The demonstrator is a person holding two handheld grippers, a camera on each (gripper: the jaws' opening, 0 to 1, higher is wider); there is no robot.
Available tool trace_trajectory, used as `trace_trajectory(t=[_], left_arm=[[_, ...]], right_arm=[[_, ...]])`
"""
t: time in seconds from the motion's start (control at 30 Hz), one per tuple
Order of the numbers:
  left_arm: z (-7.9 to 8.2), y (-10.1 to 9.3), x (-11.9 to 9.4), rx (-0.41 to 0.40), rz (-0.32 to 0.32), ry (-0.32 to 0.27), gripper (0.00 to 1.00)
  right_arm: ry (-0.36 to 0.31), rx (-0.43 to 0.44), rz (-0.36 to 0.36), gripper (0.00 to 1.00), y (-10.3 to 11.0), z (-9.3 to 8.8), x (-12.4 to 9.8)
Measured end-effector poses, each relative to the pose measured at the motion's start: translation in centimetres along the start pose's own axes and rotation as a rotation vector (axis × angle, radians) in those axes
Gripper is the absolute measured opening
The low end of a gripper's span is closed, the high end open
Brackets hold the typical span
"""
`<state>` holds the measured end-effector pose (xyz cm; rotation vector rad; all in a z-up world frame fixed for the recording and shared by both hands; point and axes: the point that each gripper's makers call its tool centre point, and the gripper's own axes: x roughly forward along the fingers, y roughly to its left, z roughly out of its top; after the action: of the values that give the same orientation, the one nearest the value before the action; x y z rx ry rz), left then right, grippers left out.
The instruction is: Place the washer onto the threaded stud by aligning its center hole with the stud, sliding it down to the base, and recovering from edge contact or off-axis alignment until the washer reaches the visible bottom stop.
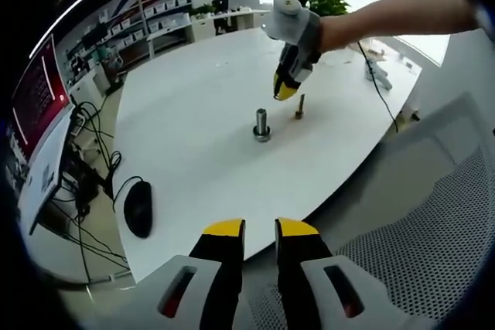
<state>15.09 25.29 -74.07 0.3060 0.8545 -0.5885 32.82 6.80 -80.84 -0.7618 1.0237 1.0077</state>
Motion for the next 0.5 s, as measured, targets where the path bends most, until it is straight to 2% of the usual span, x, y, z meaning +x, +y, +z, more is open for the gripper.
trace_trajectory(t=[0.3, 0.4, 0.5], left_arm=[[0.1, -0.1, 0.0, 0.006, -0.005, -0.006, 0.13], [0.5, 0.1, -0.2, -0.01, 0.001, -0.027, 0.13], [0.3, 0.0, -0.1, -0.005, -0.001, -0.017, 0.14]], right_arm=[[0.008, -0.012, -0.008, 0.14, -0.3, -1.8, -2.0], [0.012, -0.016, -0.003, 0.14, -0.2, -2.4, -2.6], [0.016, -0.026, 0.011, 0.14, 0.2, -2.9, -3.0]])
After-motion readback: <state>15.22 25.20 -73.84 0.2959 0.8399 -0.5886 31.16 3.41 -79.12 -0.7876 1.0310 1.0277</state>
